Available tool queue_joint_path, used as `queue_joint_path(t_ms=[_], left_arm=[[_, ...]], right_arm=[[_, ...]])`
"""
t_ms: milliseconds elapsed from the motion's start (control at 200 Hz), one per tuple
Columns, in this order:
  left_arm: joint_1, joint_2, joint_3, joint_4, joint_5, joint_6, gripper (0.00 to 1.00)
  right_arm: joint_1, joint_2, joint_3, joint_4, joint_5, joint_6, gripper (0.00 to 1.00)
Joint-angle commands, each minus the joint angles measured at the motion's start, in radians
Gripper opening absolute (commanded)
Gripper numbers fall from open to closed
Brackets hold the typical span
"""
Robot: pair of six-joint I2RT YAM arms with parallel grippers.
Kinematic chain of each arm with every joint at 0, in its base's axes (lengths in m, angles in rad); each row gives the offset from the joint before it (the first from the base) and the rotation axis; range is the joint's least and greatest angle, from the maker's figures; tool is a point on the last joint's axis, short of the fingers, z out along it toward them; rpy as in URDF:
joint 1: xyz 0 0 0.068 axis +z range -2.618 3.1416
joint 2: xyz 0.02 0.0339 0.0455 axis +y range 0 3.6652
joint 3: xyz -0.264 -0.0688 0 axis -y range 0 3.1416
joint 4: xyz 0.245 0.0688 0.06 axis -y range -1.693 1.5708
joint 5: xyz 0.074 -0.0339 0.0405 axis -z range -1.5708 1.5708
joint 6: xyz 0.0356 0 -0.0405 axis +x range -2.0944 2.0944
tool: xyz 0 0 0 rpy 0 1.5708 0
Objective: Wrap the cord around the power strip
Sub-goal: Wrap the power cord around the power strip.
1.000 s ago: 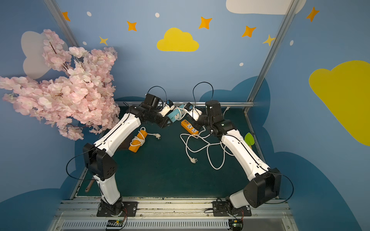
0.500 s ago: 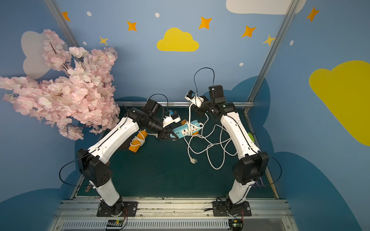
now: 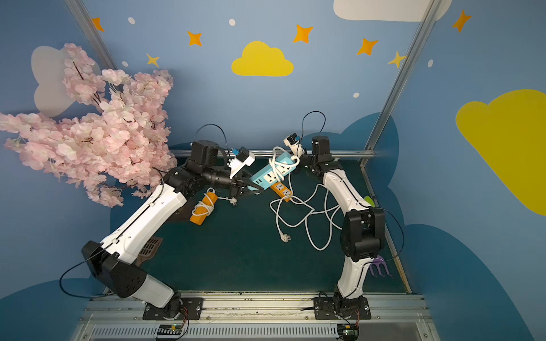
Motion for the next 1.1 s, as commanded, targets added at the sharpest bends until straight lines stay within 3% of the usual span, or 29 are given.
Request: queue_joint_path(t_ms=[0, 150, 285, 446, 576, 736, 896, 1006, 1096], left_arm=[[0.034, -0.051, -0.013, 0.339, 0.073, -0.186, 0.03], [0.054, -0.059, -0.001, 0.351, 0.033, -0.21, 0.02], [0.075, -0.063, -0.003, 0.354, -0.083, -0.228, 0.03], [0.135, -0.027, 0.028, 0.291, -0.332, -0.249, 0.03], [0.184, 0.043, 0.087, 0.227, -0.465, -0.261, 0.03], [0.163, 0.195, 0.256, -0.057, -0.68, -0.023, 0.03], [0.122, 0.318, 0.322, -0.295, -0.899, 0.187, 0.02], [0.101, 0.346, 0.287, -0.363, -0.917, 0.248, 0.03], [0.054, 0.346, 0.237, -0.423, -0.862, 0.33, 0.03]], right_arm=[[-0.007, 0.031, -0.064, 0.213, 0.042, 0.162, 0.46], [-0.002, 0.052, -0.129, 0.322, 0.061, 0.238, 0.48], [0.009, 0.055, -0.174, 0.357, 0.072, 0.251, 0.45], [0.071, -0.039, -0.286, 0.292, 0.123, 0.158, 0.17], [0.156, -0.148, -0.375, 0.175, 0.216, 0.02, 0.03], [0.238, -0.266, -0.453, 0.048, 0.319, -0.116, 0.0], [0.295, -0.41, -0.449, -0.106, 0.425, -0.258, 0.0], [0.302, -0.482, -0.41, -0.158, 0.444, -0.305, 0.0], [0.302, -0.521, -0.364, -0.144, 0.474, -0.31, 0.0]])
